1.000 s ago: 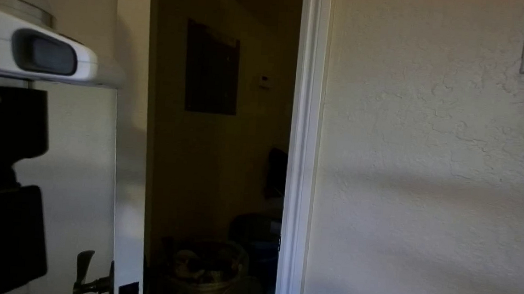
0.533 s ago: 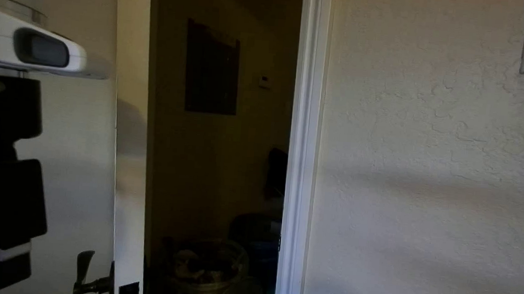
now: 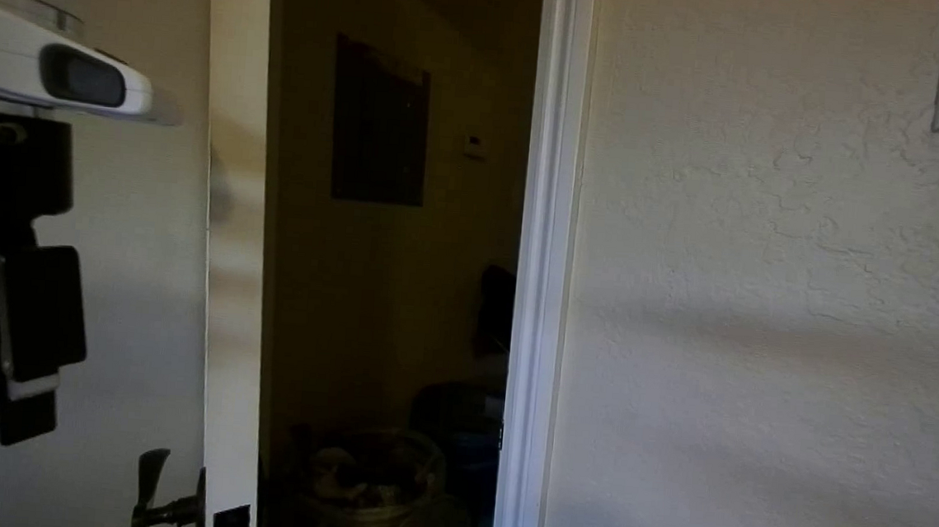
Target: Close the door
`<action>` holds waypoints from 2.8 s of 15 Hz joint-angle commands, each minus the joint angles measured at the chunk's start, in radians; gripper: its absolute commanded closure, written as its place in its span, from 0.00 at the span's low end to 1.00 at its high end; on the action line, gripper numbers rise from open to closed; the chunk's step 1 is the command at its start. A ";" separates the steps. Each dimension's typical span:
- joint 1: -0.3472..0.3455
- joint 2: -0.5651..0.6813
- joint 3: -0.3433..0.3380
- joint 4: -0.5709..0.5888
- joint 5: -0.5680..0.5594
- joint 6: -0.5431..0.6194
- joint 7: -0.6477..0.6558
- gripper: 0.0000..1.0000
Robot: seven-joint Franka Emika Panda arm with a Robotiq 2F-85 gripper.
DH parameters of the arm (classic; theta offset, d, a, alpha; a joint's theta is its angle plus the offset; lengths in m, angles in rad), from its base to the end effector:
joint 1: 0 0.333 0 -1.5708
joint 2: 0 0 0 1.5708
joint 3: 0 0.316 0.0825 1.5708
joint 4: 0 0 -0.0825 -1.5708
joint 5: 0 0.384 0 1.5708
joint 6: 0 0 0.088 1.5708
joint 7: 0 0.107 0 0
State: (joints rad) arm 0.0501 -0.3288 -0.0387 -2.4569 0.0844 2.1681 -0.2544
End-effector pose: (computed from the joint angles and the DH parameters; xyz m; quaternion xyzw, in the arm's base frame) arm 0.4378 0.0081 0.4223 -0.9928 -0.1104 -0.0246 0.0389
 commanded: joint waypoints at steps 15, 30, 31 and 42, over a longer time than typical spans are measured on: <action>0.041 0.152 0.059 0.159 0.010 0.053 0.016 0.00; -0.009 0.213 0.062 0.119 -0.047 0.567 0.277 0.00; -0.014 0.220 0.061 0.118 -0.062 0.602 0.303 0.00; -0.064 0.336 0.050 0.195 -0.249 0.750 0.529 0.00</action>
State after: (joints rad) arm -0.0090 -0.0224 0.0111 -2.2880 -0.1298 2.8911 0.2203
